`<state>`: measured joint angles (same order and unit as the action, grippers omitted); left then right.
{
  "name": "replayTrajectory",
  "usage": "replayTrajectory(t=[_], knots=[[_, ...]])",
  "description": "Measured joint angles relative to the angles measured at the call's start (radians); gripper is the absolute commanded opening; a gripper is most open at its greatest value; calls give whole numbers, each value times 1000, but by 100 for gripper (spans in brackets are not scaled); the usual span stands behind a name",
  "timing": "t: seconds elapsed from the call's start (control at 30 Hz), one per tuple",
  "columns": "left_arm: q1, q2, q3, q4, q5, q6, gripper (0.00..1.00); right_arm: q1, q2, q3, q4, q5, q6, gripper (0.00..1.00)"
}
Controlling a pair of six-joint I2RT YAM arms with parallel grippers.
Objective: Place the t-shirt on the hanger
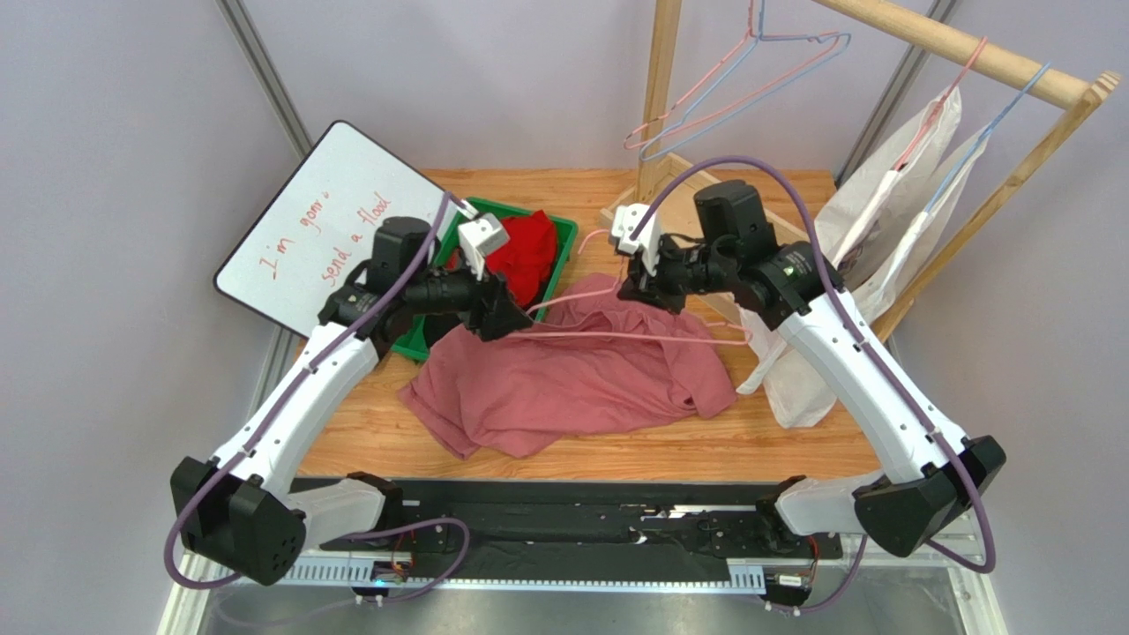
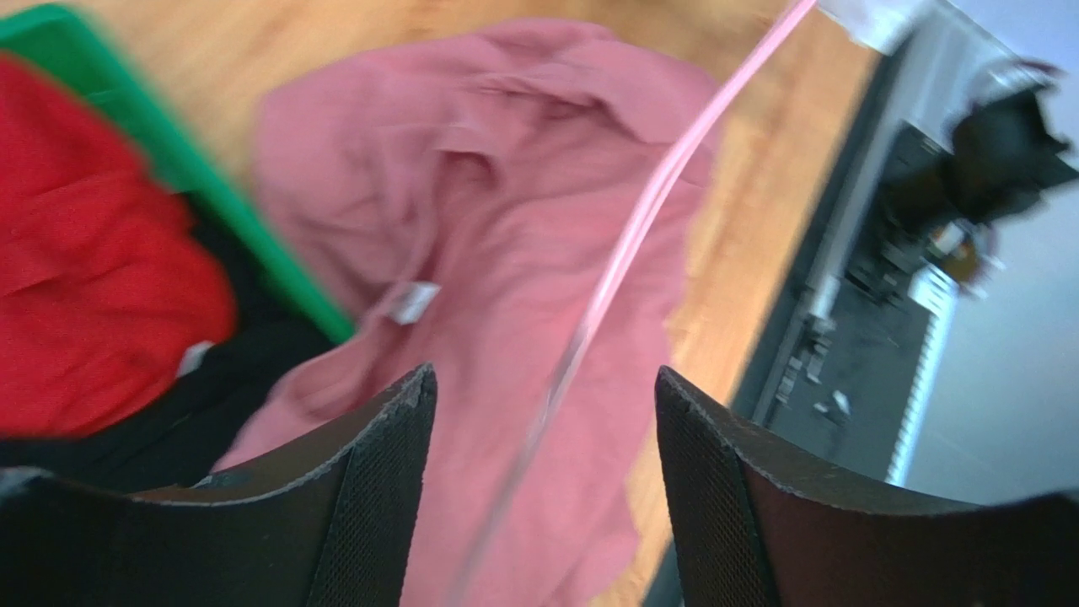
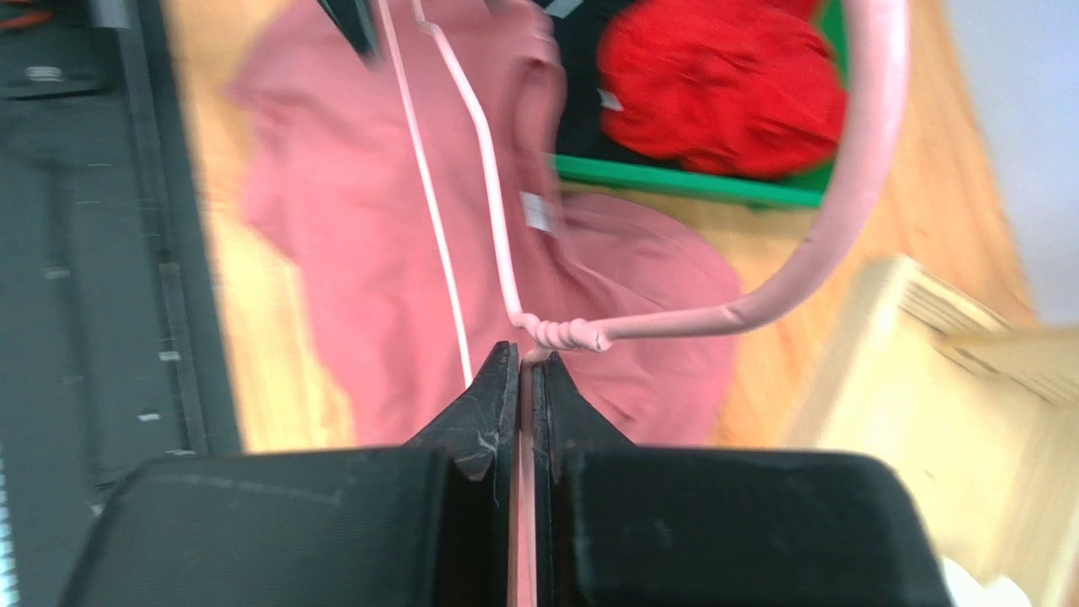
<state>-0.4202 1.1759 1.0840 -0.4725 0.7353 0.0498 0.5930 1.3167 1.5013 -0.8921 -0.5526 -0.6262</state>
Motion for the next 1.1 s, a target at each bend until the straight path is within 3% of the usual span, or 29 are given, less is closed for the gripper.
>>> replayTrajectory(t=[0.13,0.3,0.63,1.1], knots=[[121,0,13,-17,-21,43,71,-134,36,2,21,-22,-70,0],[142,-1,38,-48,-48,121,72,-235,135,34,-20,-67,-173,0],[142,19,41,-72,-79,175,72,-251,262,55,-86,-131,-278,0],[142,57,43,-103,-93,199,71,-253,351,91,-48,-146,-277,0]])
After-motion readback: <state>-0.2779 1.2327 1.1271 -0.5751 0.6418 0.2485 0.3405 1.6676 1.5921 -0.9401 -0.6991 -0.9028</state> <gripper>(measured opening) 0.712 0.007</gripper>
